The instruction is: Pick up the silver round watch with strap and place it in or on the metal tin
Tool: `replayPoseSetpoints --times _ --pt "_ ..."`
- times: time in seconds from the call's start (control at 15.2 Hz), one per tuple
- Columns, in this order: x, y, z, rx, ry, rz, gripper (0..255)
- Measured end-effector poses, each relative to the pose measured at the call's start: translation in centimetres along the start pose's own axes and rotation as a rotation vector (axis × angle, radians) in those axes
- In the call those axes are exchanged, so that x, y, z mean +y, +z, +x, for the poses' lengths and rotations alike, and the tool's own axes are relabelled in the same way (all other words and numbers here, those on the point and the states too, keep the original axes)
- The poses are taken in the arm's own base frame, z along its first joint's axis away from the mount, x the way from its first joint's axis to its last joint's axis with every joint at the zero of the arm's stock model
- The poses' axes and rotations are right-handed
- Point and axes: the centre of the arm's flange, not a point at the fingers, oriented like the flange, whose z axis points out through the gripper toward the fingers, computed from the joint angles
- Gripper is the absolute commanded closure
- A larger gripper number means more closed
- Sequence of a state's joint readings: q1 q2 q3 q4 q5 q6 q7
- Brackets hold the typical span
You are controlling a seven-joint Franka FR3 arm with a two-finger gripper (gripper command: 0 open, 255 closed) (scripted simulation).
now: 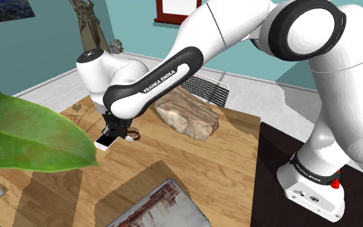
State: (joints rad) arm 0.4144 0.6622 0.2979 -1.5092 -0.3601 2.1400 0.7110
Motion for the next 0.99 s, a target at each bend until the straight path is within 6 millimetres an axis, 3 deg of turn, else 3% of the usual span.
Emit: replayPoseSetpoints --times 0.99 --pt "0.8 -7.9 0.6 0.0 0.0 0.0 255"
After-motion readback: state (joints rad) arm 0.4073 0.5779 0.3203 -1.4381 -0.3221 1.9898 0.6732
